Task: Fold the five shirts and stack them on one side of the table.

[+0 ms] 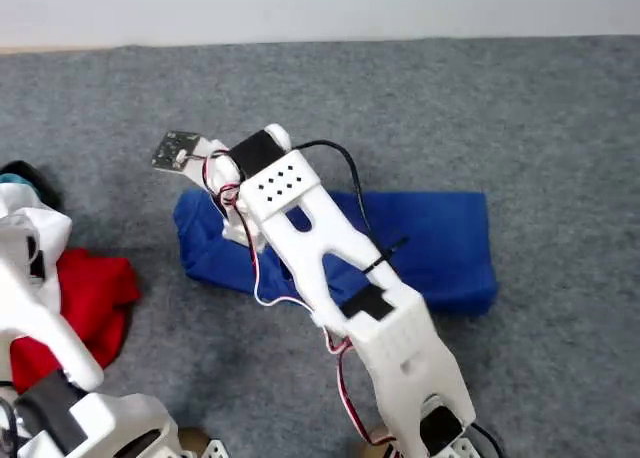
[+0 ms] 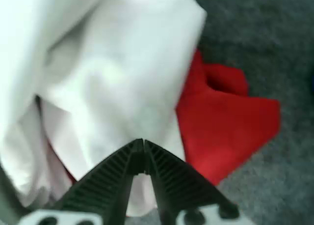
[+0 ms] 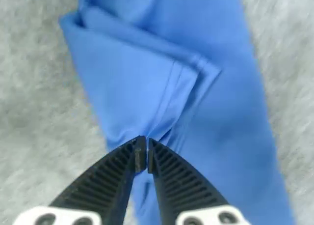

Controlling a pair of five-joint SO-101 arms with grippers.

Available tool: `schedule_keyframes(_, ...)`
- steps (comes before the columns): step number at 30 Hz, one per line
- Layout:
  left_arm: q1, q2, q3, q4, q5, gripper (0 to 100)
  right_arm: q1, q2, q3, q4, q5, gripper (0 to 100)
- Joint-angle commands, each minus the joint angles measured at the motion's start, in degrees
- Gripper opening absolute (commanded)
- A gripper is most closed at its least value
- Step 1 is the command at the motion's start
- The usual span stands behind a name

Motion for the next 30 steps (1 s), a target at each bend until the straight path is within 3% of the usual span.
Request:
schedule_keyframes(1,2.5,-4.9,-0.6,3.1,-0.8,1,-1.0,-7.5,7.2,2.3,-3.3,0.9)
schedule_keyframes(7,11.0,-13.1,-0.3,4.8,-0.9,1,-1.2,-3.9,9.8,1.5,-3.2,0.9)
schedule_keyframes(12,16.6,-17.1,-0.3,4.8,-0.6,1,3.4,2.9,9.8,0.7,-3.2,0.9)
schedule_keyframes(23,16.8,-17.4,-0.1,3.4,-0.9,1,5.8,5.9,10.3,2.4,-3.3,0.9)
schedule_keyframes(30,14.1,-17.9,-0.6,3.1,-0.7,1,6.5,-2.1,10.5,2.5,-3.3,0.9)
